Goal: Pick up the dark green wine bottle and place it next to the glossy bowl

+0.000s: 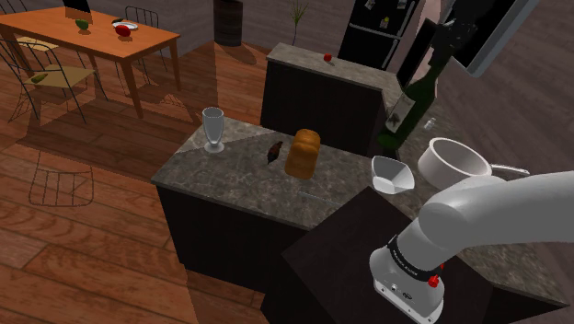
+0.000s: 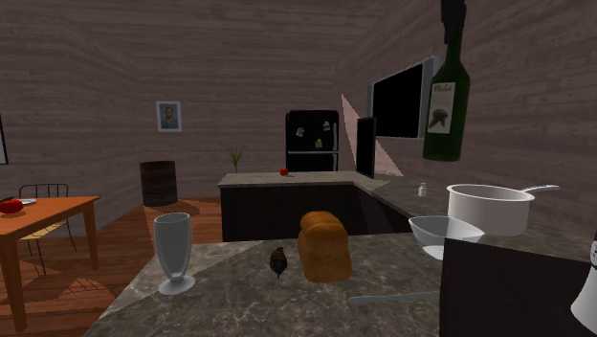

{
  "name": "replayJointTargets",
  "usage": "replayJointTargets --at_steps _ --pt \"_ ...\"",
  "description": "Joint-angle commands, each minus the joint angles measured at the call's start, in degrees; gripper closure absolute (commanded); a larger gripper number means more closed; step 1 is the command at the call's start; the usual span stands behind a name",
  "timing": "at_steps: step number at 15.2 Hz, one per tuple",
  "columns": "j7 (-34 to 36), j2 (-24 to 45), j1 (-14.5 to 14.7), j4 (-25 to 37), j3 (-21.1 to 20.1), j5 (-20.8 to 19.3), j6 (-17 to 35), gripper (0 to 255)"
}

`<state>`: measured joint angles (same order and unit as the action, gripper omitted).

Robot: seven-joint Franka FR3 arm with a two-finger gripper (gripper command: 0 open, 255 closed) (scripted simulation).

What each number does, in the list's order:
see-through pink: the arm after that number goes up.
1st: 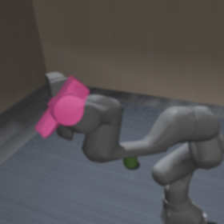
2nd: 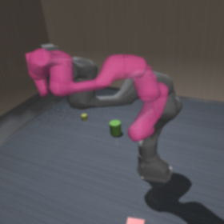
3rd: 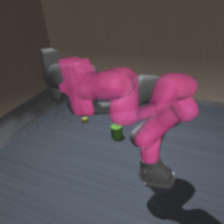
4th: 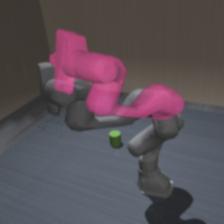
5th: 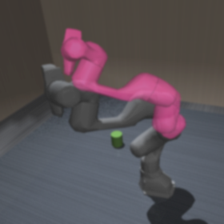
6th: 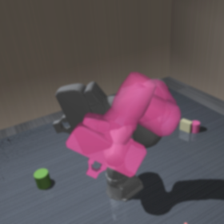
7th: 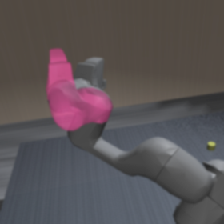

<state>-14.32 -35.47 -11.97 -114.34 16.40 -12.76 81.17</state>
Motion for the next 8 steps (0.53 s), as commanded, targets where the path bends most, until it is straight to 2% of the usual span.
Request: replayJointTargets --at_steps 1,8 --pt "-2.9 -0.9 -0.8 -0.2 2.2 -1.5 -0.2 255" --pt "-12.6 -1.6 -2.9 1.8 10.1 -6.1 -0.5 255"
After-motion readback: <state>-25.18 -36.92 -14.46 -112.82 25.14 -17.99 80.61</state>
